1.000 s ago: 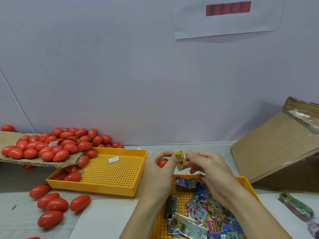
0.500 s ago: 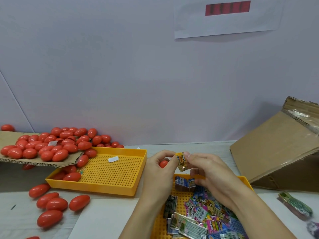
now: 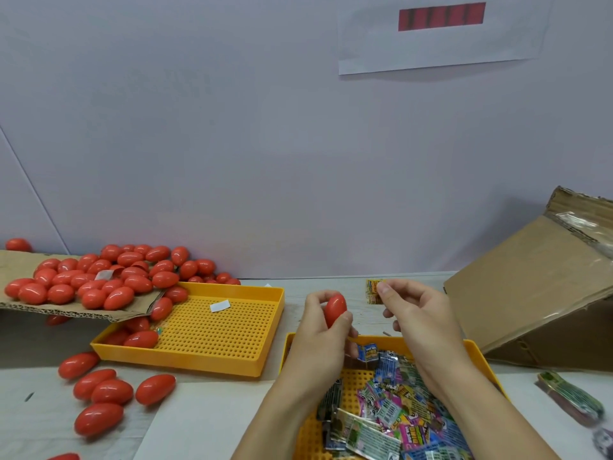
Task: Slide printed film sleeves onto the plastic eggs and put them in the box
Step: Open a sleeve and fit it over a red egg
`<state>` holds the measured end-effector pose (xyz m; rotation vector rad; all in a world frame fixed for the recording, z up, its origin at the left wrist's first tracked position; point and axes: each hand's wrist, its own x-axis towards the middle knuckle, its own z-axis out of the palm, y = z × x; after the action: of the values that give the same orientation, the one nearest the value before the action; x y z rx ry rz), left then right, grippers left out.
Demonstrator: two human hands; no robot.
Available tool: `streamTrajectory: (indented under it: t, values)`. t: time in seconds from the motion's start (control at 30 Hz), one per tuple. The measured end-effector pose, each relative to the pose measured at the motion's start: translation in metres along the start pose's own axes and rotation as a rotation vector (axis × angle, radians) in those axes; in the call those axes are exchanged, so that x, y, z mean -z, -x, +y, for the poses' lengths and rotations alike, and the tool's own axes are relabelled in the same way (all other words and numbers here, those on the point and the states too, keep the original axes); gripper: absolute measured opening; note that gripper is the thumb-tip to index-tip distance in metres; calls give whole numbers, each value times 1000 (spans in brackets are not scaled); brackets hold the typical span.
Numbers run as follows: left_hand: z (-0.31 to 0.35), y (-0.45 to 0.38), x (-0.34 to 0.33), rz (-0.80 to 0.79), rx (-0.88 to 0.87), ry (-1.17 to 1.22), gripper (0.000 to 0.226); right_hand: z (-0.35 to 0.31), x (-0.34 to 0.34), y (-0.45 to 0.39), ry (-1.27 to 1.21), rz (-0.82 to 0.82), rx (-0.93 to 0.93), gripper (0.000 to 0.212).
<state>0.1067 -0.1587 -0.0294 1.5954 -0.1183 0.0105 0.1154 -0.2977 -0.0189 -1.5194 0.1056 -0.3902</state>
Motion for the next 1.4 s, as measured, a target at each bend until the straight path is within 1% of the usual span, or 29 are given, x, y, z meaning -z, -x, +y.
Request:
streamTrajectory:
  t: [0.13,0.27,0.47,0.73,0.87,1.03,1.13,1.3,1.4]
  values:
    - [4,0,2,76,-77,-16,24,1,2,0,37,-9,21,10]
    - [4,-1,2,128,-127,-16,24,1,2,1,81,-62,30,9]
    - [4,-1,2,98,-127,2,21,2,1,2,108,-85,44,8]
    - [0,-2,2,33,-74,37,23,3,1,2,129,-133,55,6]
    - [0,-1,3,-9,-64,65,22,3,1,2,139,-150,94,5]
    - [2,-1,1,26,-74,148,17,2,3,3,153,-166,136,4]
    - [2,-1,1,48,-88,129,17,1,4,4,172,-187,143,5]
    - [2,0,2,73,-94,107,23,0,2,5,204,-166,177,6]
    - [3,-1,3,88,-123,72,27,-1,2,5,213,-131,167,6]
